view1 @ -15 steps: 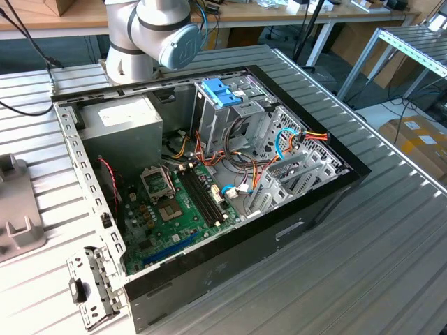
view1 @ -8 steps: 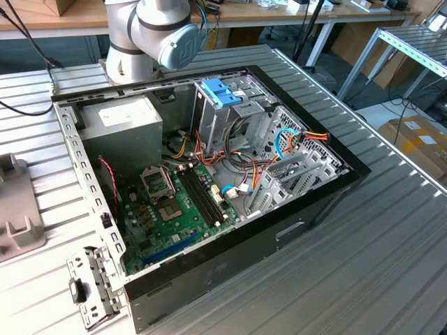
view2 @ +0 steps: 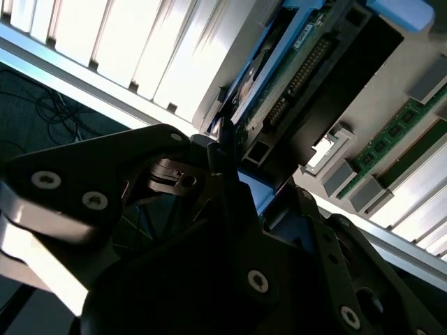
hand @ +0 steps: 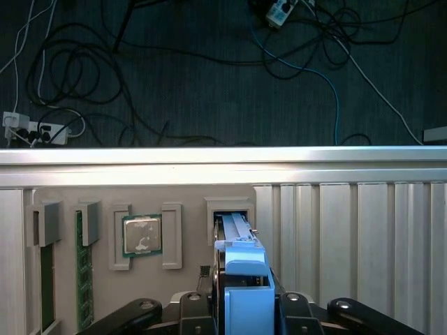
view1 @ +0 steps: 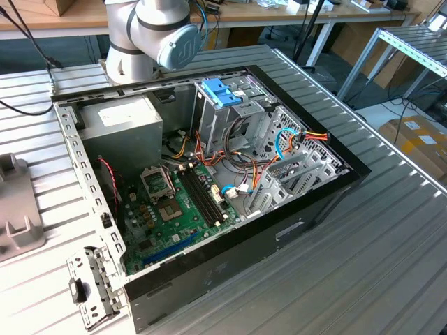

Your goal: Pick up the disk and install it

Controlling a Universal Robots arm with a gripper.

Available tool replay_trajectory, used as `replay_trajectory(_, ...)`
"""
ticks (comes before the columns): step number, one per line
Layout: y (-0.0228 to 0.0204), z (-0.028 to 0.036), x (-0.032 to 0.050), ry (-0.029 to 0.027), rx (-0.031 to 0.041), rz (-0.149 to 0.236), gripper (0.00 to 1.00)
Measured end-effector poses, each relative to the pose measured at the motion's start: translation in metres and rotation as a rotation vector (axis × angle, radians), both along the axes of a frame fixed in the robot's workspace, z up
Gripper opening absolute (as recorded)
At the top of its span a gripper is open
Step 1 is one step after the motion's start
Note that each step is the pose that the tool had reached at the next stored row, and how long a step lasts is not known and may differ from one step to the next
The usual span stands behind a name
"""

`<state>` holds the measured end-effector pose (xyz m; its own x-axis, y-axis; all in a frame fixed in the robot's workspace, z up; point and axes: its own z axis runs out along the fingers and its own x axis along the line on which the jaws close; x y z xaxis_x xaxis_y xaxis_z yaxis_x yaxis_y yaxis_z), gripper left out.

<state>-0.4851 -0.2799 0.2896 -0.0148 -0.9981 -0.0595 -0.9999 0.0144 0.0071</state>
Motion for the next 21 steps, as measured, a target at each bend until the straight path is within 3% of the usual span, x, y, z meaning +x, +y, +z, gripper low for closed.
replay_trajectory(21,0.0003,0.0004,0.0001,0.0,0.0,0.0,0.37)
